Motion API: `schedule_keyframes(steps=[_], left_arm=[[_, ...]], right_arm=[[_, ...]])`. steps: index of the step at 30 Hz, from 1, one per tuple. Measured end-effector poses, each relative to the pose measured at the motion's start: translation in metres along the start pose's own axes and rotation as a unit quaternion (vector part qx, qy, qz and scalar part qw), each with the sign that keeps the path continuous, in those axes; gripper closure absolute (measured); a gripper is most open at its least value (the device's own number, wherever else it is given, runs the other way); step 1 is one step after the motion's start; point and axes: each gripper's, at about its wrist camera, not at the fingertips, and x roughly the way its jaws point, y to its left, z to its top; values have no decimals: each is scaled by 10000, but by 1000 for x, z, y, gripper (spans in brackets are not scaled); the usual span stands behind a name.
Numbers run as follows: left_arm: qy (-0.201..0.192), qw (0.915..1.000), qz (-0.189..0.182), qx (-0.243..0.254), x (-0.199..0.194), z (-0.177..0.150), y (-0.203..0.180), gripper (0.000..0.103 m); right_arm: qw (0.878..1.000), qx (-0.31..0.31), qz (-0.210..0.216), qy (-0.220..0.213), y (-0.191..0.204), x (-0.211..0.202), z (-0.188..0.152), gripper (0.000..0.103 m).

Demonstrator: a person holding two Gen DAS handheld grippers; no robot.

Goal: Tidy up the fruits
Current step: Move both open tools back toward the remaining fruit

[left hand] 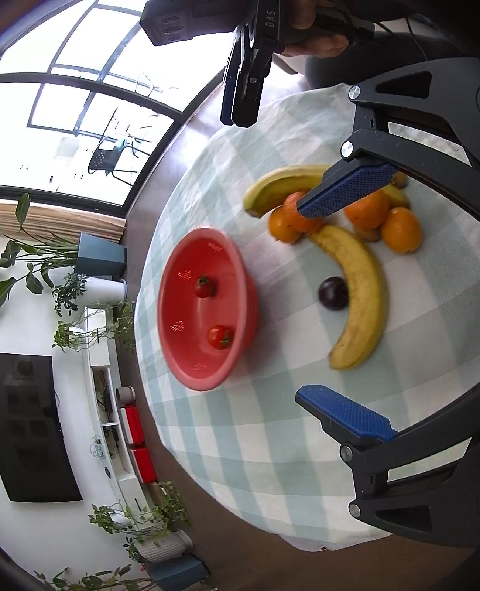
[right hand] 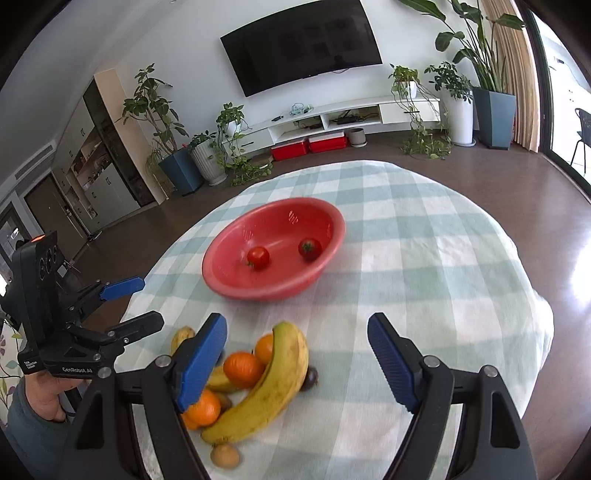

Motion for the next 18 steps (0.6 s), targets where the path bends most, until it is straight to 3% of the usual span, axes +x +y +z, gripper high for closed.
schedule_keyframes(steps=[9,11,13,18], left_arm=[[341,9991,-192,-187,-4,-83,-26,11],[279,9995,-103,-65,-5,-92,-34,10],[254,9996,-54,112,-3,-96,-41,1],[403,9987,-25,302,1,-101,-56,0]], right_arm=[[9992,95,296,234,17,-14,-75,22],[9988,43,322,370,22,-9,-84,22],[9982,11,389,464,27,-5,-92,22],[9976,-159,417,520,42,1,-100,22]])
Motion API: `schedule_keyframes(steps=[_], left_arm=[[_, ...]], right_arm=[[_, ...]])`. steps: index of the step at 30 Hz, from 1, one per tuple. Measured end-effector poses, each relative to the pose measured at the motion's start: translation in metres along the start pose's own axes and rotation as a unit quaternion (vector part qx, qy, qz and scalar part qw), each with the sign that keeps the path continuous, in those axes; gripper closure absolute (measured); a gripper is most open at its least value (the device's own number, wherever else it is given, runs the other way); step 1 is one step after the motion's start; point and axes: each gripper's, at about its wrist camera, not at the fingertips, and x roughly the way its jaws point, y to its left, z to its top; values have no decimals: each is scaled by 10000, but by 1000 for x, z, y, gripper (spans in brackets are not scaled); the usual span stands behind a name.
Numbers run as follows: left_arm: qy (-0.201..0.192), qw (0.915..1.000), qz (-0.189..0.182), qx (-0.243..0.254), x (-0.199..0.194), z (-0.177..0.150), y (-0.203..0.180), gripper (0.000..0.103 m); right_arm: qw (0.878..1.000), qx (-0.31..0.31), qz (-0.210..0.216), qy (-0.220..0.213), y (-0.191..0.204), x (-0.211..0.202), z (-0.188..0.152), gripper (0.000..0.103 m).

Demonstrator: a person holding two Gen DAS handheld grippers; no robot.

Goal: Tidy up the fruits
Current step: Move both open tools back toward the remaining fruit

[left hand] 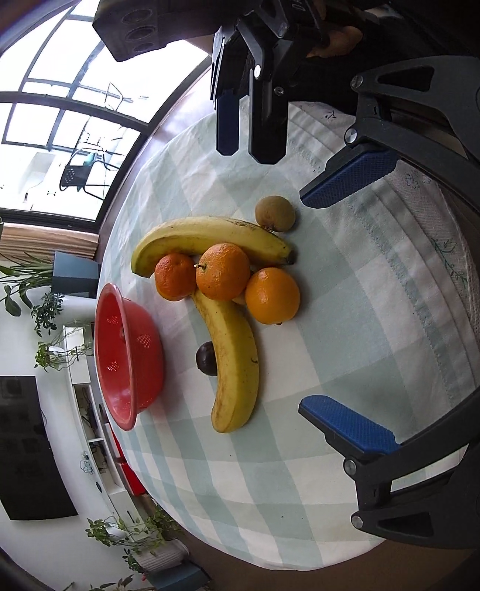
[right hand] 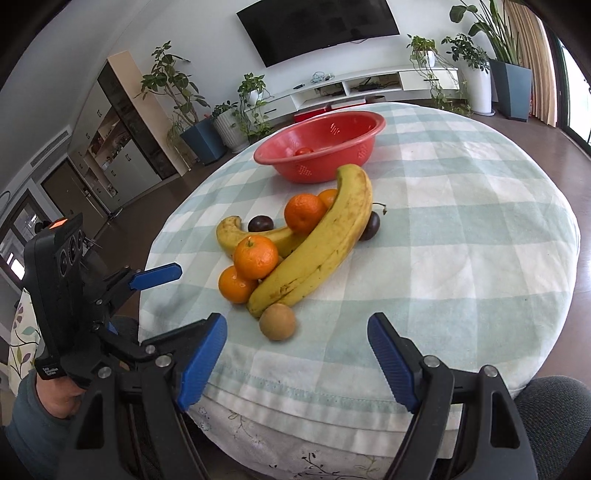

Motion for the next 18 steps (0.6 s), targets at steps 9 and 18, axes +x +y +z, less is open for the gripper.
schedule_keyframes(steps=[9,18], left_arm=[[147,9991,-110,-390,14,16,24,0],[166,9993,-291,-165,29,34,26,14]], right_arm=[[9997,-90,-170,127,3,8,-7,22],[9994,-146,-213,228,4,12,-7,22]])
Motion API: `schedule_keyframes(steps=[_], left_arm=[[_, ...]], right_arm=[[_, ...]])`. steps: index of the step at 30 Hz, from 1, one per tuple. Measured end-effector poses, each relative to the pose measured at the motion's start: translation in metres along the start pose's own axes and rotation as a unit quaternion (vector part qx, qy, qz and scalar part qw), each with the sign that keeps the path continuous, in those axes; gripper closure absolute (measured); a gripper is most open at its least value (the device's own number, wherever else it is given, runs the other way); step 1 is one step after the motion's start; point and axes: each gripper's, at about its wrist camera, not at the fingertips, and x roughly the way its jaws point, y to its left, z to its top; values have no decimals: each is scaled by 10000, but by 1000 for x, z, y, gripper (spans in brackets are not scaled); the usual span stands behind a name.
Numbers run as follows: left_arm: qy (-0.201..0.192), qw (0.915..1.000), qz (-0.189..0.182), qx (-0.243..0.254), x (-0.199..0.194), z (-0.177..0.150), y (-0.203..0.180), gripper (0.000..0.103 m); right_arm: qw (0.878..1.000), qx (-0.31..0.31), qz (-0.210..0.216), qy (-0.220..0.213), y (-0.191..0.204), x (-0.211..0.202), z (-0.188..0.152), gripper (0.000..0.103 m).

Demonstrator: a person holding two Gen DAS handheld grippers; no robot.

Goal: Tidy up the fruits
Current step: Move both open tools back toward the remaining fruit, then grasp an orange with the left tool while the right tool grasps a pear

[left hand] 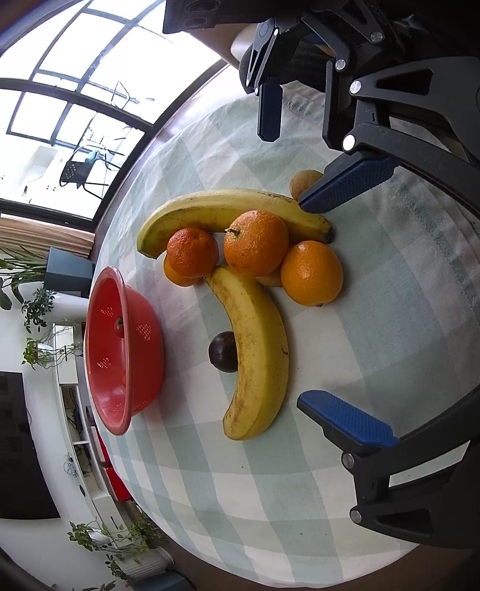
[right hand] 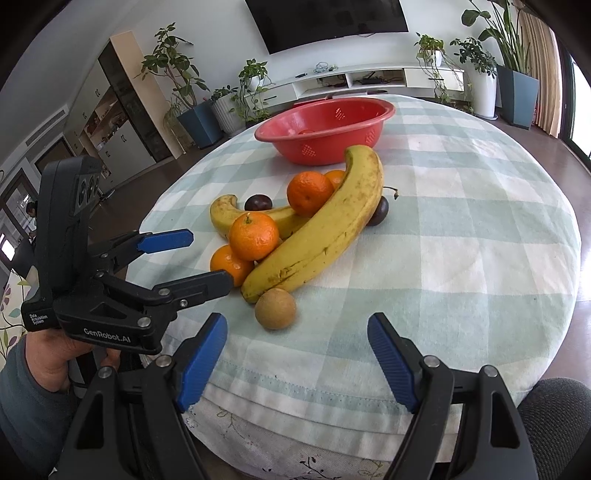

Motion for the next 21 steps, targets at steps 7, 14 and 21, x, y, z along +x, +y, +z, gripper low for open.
schedule_keyframes(steps=[7,14,21], left_arm=[[43,9996,-233,139,6,1,-1,36],[142,9981,-493,342,7,-1,0,47],[237,9976,-579,284,7,-1,8,57]], right_arm=[[10000,-11,2,37,-1,1,-1,22],[10000,-9,21,60,-2,1,-2,22],[10000,-17,5,93,-1,3,-2,22]])
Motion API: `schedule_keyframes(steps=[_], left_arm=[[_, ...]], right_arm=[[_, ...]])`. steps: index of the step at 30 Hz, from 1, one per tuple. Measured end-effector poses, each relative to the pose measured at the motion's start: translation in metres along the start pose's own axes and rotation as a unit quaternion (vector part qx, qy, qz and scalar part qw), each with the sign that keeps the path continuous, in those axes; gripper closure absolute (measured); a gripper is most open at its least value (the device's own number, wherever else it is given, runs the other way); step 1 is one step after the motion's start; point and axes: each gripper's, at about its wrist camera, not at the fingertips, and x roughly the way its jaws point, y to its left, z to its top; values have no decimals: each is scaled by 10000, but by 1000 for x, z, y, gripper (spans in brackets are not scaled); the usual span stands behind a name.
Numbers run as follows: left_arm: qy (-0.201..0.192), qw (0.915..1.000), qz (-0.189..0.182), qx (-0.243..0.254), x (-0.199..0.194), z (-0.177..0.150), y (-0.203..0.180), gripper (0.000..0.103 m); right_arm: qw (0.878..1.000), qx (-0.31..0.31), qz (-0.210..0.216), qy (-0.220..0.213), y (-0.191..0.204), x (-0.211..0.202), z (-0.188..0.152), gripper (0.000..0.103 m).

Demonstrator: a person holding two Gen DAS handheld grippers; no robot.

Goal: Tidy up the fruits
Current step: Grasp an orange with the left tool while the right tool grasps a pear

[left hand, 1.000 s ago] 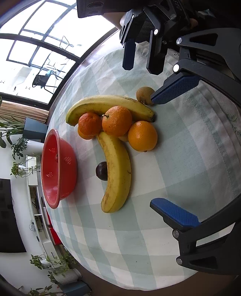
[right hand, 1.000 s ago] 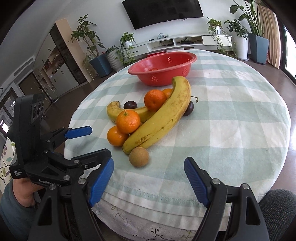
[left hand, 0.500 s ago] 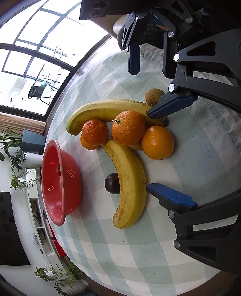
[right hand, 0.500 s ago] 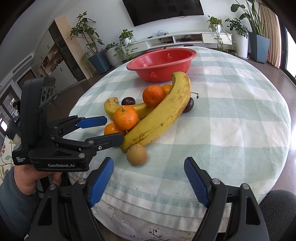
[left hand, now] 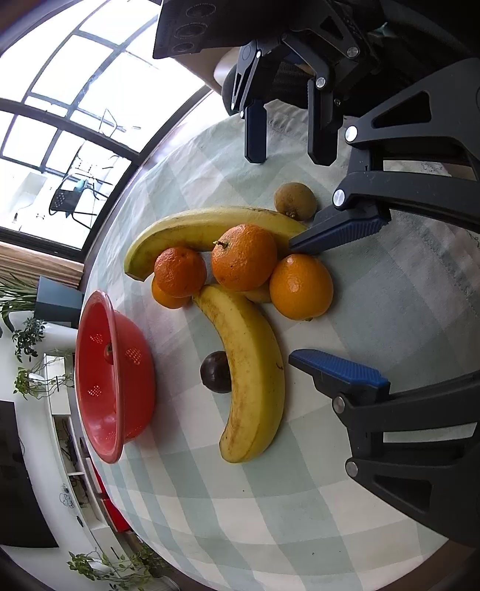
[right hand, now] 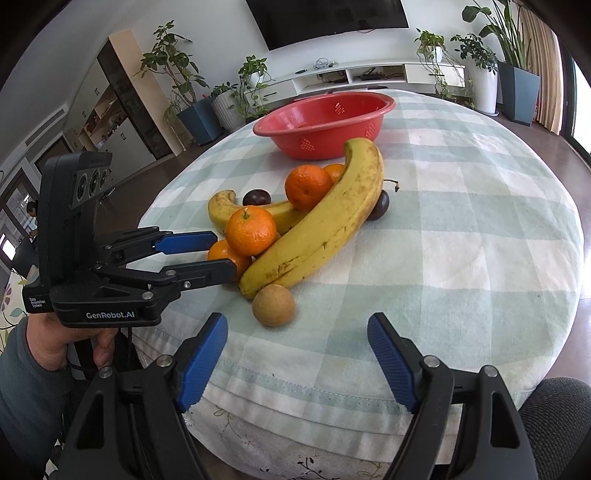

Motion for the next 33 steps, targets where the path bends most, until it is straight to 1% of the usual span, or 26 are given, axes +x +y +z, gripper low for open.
schedule_keyframes(steps=[2,4,7,17,27,30,33], left_arm=[[86,9999,-20,62,4,-1,-4,62],[97,9999,-40,46,7,1,-4,63],[112,9999,-72,49,10,3,-4,67],[30,10000,70,-48,4,-4,-3,67],[-45,9992,173,-349,-11,-20,5,67],[-46,9990,237,-377,-15,-24,5,68],[-62,9986,278,-456,-18,-27,6,67]], right_arm=[[10000,-12,-8,15,0,0,-1,22],[10000,-18,-12,16,1,0,-1,22],[10000,-14,-10,18,1,1,-1,22],[9999,-82,-38,51,3,4,-1,24],[9992,-345,-157,107,12,18,7,27],[9987,-451,-209,148,15,24,9,30],[9976,-622,-241,181,20,28,11,37]])
